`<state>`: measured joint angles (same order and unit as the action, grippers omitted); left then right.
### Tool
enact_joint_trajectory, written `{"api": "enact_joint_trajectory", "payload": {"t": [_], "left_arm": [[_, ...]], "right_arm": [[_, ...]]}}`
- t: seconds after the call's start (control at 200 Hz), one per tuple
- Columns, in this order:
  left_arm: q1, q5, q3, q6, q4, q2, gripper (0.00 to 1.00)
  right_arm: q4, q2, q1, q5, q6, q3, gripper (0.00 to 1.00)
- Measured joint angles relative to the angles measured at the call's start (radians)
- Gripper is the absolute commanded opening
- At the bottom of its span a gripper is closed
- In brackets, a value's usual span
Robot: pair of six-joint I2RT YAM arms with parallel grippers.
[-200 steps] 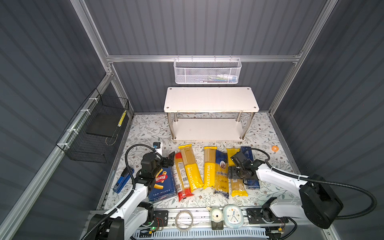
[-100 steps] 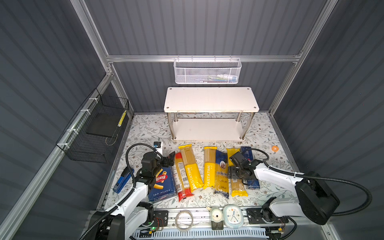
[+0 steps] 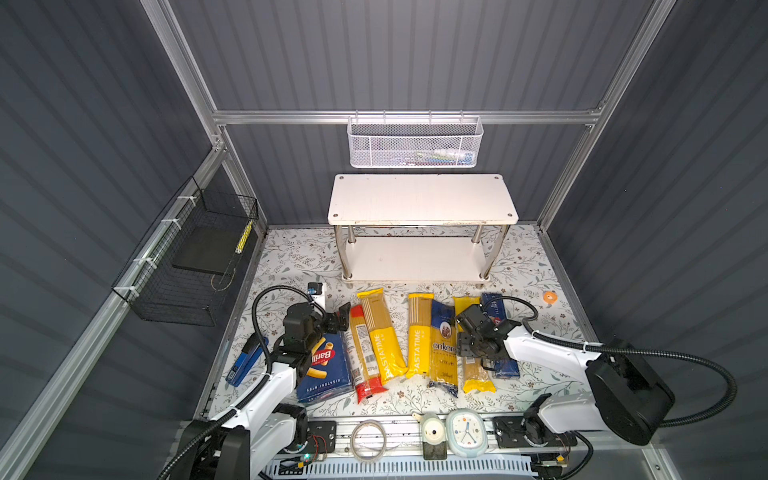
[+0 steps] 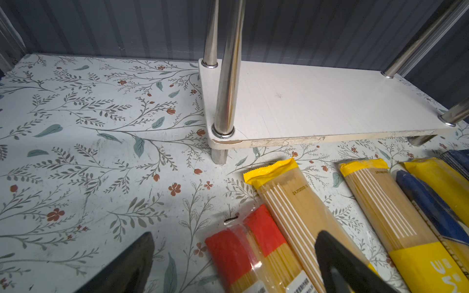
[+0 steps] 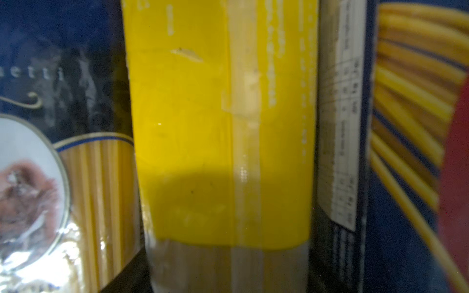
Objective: Place and organize the pasta boxes and bags onto the shelf
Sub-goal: 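Close the right gripper on the yellow spaghetti bag's yellow end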
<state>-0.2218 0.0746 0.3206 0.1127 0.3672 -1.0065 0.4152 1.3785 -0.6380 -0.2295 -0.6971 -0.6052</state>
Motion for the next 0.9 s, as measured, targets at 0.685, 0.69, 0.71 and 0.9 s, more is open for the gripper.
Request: {"api": "enact_joint_trajectory", "payload": {"t": [0.685,0.69,0.71,0.9], "left_arm": [[0.0,-0.005,0.0,0.003,0.0,0.0,1.0],[0.0,-0.005,0.0,0.003,0.0,0.0,1.0],[0.0,-0.005,0.0,0.003,0.0,0.0,1.0],[0.0,-0.005,0.0,0.003,0.0,0.0,0.99]], "right_arm": [[-0.018,0.002,-0.012,-0.006,-0.015,-0.003,0.41],[-0.018,0.002,-0.012,-0.006,-0.015,-0.003,0.41],[-0.017,0.001,-0.013,-0.006,-0.015,-0.003,0.4],[-0.014,-0.013,-0.013,-0.006,-0.013,-0.001,0.34]]}}
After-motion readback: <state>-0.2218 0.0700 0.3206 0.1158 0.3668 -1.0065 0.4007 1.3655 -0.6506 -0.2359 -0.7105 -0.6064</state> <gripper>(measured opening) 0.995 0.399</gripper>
